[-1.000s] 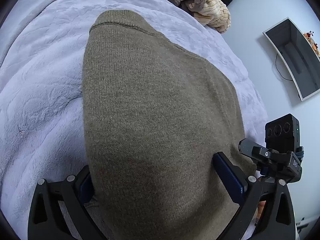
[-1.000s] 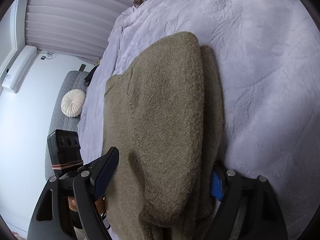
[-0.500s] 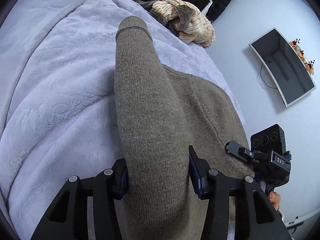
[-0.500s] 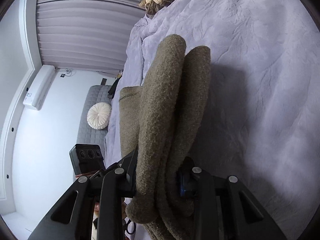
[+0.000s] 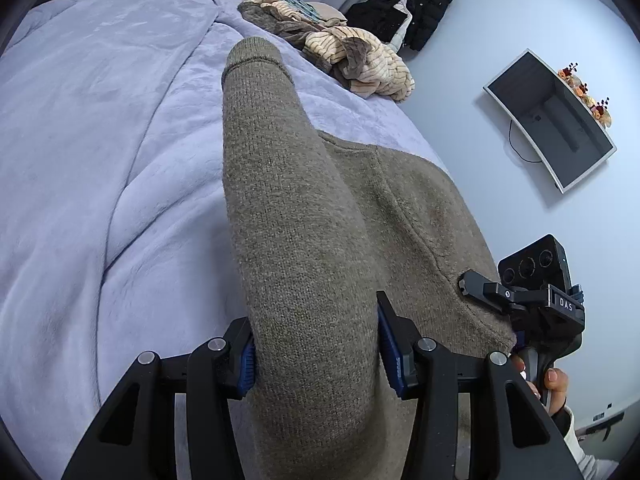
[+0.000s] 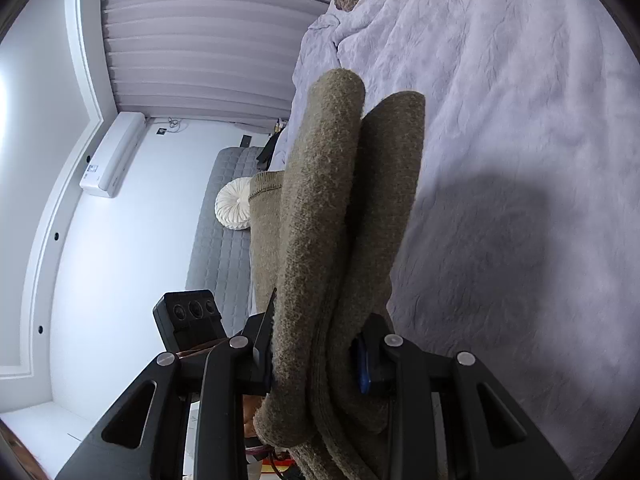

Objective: Fold small clothes

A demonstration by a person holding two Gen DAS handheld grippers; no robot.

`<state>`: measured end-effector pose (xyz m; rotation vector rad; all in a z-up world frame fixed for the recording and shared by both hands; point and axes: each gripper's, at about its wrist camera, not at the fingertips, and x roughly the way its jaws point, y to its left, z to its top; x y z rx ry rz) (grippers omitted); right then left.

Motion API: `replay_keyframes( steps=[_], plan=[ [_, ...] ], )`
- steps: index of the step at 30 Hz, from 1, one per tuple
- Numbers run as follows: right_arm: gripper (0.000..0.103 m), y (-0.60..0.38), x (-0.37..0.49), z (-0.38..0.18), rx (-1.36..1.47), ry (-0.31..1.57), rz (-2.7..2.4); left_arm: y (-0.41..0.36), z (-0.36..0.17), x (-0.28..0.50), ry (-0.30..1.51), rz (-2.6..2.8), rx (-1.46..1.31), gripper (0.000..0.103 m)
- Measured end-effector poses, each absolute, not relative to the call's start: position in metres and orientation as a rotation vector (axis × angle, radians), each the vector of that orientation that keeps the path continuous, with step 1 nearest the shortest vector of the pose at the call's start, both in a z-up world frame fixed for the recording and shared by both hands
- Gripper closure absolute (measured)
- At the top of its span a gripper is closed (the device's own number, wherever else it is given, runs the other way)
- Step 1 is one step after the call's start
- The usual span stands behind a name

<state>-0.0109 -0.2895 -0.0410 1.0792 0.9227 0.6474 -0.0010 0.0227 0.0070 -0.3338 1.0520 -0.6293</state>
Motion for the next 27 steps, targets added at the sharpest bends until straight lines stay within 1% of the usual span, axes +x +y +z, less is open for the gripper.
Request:
replay_keyframes(
  steps=[6,11,18,21,22,23,25,27],
  plan=[
    [0.071,-0.251,-0.029,-0.067,1.095,0.982,0.659,0.062,-0.022,-0.036,1.094,-0.571,-0.358,0.052],
    [0.071,-0.235,-0.036,-0.089,1.024,1.058,0.561,0.086,-0.053,-0.047,1.129,-0.444,-0.342,0.052],
    [0.068,-0.263,-0.062,-0.079,0.81,1.073,0.355,0.129,-0.047,-0.051,1.042,-0.31,-0.322,0.052],
    [0.067,-0.277,-0.057,-0.072,0.865,1.023,0.377,0.13,-0.047,-0.042,1.039,-0.289,-0.333,0.052],
    [0.062,-0.278,-0.053,-0.071,0.887,1.015,0.392,0.129,-0.048,-0.041,1.042,-0.287,-0.338,0.052],
    [0.05,-0.277,-0.048,-0.071,0.898,1.018,0.405,0.126,-0.05,-0.04,1.046,-0.287,-0.341,0.052],
    [0.037,-0.27,-0.035,-0.079,0.873,1.067,0.427,0.119,-0.051,-0.039,1.053,-0.29,-0.341,0.052],
    [0.039,-0.263,-0.024,-0.096,0.856,1.121,0.403,0.112,-0.048,-0.042,1.052,-0.296,-0.338,0.052]
  ],
)
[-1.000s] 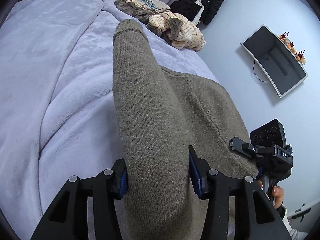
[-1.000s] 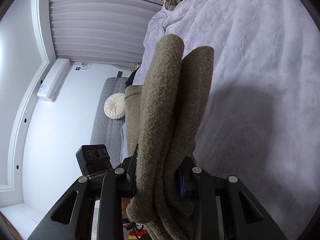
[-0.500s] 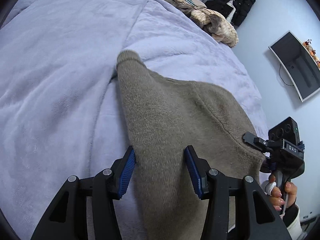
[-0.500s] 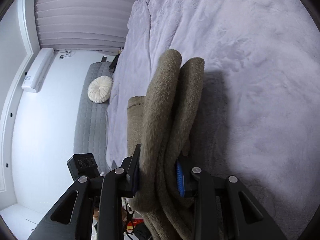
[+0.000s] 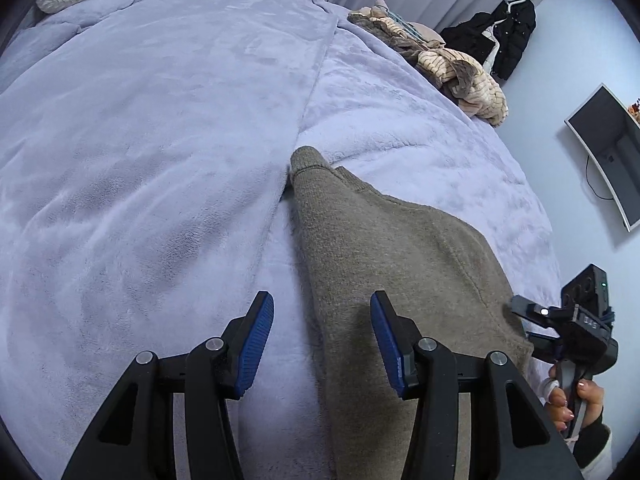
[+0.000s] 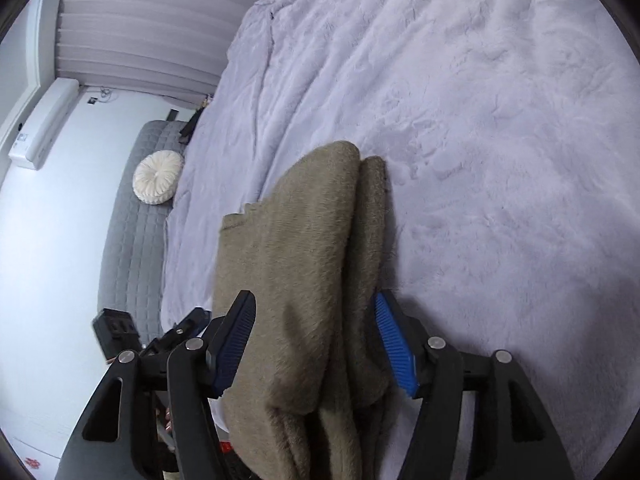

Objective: Fold small clothes

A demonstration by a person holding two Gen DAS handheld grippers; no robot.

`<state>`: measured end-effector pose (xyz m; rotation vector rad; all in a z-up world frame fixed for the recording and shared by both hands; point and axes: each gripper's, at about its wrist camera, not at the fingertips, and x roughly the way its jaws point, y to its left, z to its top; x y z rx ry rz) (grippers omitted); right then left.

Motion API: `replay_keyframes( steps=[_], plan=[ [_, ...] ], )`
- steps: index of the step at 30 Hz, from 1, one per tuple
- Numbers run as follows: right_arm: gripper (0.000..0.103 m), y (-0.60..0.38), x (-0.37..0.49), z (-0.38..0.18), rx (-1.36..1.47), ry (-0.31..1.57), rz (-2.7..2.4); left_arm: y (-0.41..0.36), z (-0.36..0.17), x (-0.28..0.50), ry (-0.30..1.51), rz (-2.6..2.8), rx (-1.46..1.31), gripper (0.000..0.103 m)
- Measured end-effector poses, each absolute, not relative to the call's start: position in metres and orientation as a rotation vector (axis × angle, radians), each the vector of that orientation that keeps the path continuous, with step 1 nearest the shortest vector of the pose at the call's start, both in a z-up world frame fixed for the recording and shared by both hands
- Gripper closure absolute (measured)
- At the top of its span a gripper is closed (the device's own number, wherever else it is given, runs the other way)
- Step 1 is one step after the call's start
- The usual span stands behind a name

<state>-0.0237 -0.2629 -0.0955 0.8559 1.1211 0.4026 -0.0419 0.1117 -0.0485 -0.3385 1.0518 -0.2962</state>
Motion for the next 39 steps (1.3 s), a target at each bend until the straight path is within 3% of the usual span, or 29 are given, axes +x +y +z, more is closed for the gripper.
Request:
replay_keyframes(
  steps=[1,2,8,12,25,34,35,37,39],
  plan=[
    [0.065,-0.262,-0.021,-0.104,0.878,1.138,0.395,0.109,-0.047,-0.042,1.051,-0.301,-0.335,0.052],
    [0.076,-0.261,-0.021,-0.111,0.937,1.14,0.415,0.106,-0.044,-0.042,1.047,-0.303,-0.327,0.052],
    [0.079,-0.246,-0.041,-0.076,0.757,1.027,0.43,0.084,-0.045,-0.038,1.067,-0.304,-0.218,0.052],
    [0.078,-0.247,-0.049,-0.101,0.528,1.103,0.281,0.064,-0.07,-0.044,1.062,-0.271,-0.085,0.036],
    [0.075,-0.256,-0.097,-0.055,0.527,1.025,0.241,0.07,-0.038,-0.097,1.019,-0.308,-0.087,0.036],
    [0.075,-0.192,-0.131,-0.034,0.34,1.003,0.334,0.052,-0.067,-0.137,1.061,-0.288,-0.074,0.036],
    [0.075,-0.189,-0.134,-0.038,0.316,1.014,0.326,0.052,-0.067,-0.14,1.059,-0.28,-0.079,0.035],
    [0.075,-0.186,-0.139,-0.051,0.29,1.04,0.298,0.054,-0.068,-0.142,1.063,-0.253,-0.08,0.023],
    [0.075,-0.189,-0.144,-0.062,0.284,1.061,0.258,0.056,-0.07,-0.145,1.065,-0.25,-0.086,0.023]
  ],
)
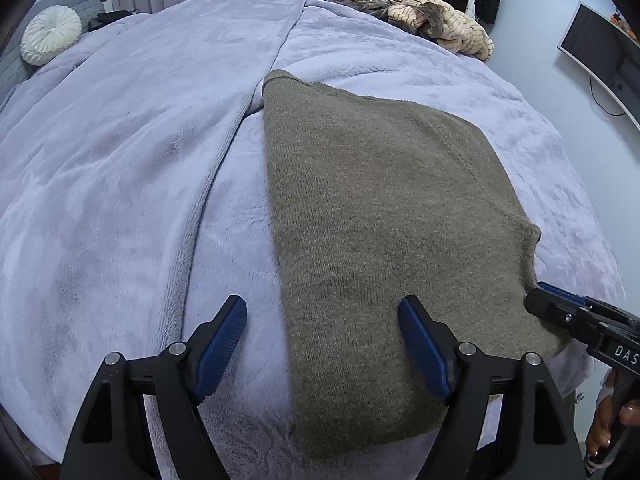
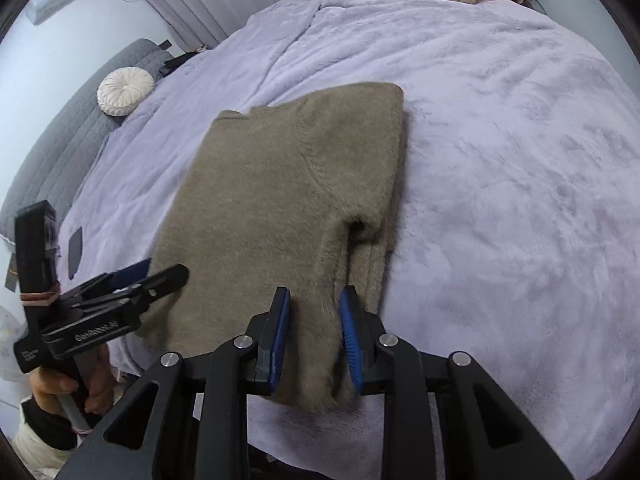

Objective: Fold small clothes

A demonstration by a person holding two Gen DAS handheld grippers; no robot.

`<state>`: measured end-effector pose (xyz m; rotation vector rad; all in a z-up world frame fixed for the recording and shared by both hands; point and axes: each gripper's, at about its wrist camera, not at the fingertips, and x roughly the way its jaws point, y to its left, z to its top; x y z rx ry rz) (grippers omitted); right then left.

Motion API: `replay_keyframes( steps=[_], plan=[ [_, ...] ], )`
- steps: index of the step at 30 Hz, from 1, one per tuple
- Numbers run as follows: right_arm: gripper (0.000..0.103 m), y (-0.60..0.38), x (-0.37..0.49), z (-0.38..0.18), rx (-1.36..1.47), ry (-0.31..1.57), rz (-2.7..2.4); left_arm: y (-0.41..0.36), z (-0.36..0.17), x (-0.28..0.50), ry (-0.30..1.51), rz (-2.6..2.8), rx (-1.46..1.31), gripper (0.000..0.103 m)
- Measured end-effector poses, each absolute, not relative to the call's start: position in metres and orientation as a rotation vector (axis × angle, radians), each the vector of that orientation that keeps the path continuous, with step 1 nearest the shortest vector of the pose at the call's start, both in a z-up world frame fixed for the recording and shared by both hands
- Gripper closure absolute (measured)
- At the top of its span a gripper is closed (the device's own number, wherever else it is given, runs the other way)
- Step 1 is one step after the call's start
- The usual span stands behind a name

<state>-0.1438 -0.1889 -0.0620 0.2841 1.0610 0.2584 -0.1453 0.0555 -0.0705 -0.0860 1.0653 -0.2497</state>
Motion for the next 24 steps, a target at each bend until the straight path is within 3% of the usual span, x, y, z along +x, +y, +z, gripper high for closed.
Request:
replay_keyframes(
  steps=[6,8,12,17,24],
  plan=[
    [0.075,-0.207,-0.158,-0.063,0.377,1.046,0.235,0.058,-0.067,-0.15,1.069,-0.244,-0.086,0.023],
    [0.064,-0.21,-0.163,-0.06,0.367,1.045,0.206,0.058,-0.063,-0.151,1.064,-0.241,-0.08,0.023],
    [0.054,-0.223,-0.171,-0.053,0.414,1.042,0.163,0.061,-0.051,-0.153,1.045,-0.222,-0.061,0.023],
    [0.033,-0.221,-0.168,-0.036,0.403,1.037,0.138,0.064,-0.04,-0.153,1.03,-0.176,-0.056,0.023],
    [0.024,-0.192,-0.152,-0.012,0.303,1.027,0.135,0.062,-0.033,-0.154,1.031,-0.156,-0.05,0.023]
  ],
)
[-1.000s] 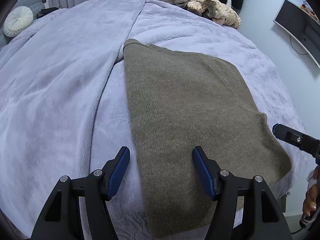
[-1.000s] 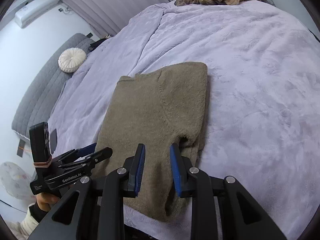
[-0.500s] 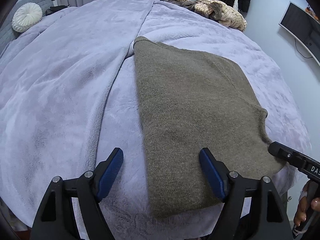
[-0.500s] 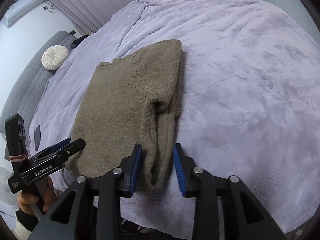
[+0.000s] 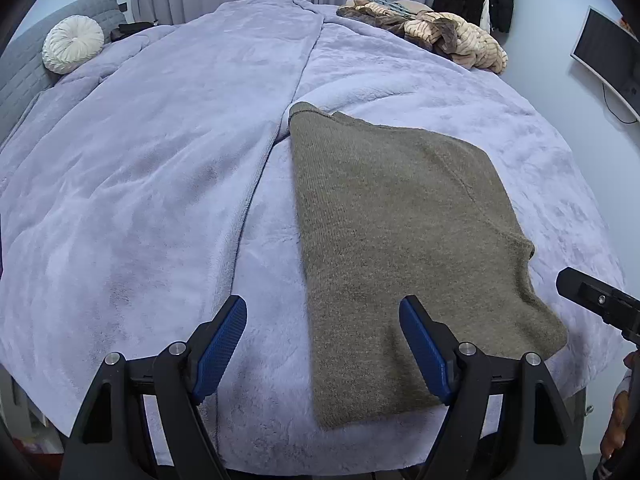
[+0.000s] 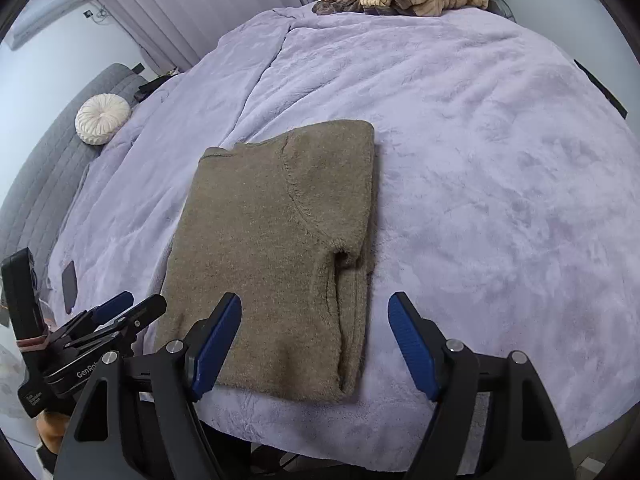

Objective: Fold small clothes

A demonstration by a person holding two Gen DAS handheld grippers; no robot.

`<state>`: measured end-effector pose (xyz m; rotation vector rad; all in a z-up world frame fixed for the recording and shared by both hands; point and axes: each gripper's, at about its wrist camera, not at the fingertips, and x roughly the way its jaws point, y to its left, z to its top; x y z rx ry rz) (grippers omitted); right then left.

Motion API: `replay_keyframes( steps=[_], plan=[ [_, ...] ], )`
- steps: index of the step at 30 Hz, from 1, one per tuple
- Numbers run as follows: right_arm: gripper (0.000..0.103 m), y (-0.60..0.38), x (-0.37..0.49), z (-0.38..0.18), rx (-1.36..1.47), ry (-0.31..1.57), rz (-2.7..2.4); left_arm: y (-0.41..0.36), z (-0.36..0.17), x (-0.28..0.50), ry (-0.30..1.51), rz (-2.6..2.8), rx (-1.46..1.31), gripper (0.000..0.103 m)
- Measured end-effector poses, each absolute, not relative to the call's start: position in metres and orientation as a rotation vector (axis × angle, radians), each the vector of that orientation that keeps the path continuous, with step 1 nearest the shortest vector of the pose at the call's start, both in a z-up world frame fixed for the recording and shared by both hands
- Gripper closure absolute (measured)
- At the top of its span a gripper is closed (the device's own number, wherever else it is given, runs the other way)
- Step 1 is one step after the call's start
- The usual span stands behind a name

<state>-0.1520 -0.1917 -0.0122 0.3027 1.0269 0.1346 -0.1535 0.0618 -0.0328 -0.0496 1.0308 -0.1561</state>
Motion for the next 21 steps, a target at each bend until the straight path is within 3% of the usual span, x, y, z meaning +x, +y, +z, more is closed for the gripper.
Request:
replay_keyframes(
  steps=[3,4,5,8,21],
  plan=[
    [0.022,-0.181,-0.146,-0.009,0.256,1.042,0.108,0.062,-0.029,-0.153,1.022,-0.142,-0.037,0.021],
    [0.021,-0.179,-0.144,-0.009,0.247,1.051,0.105,0.061,-0.027,-0.152,1.018,-0.14,-0.035,0.003],
    [0.015,-0.177,-0.142,-0.009,0.239,1.06,0.1,0.061,-0.025,-0.153,1.004,-0.134,-0.033,0.0],
    [0.0,-0.173,-0.139,-0.012,0.235,1.085,0.087,0.058,-0.021,-0.153,0.99,-0.127,-0.004,0.0],
    [0.0,-0.163,-0.138,-0.007,0.134,1.086,-0.008,0.056,-0.014,-0.149,1.01,-0.058,-0.007,0.0]
  ],
)
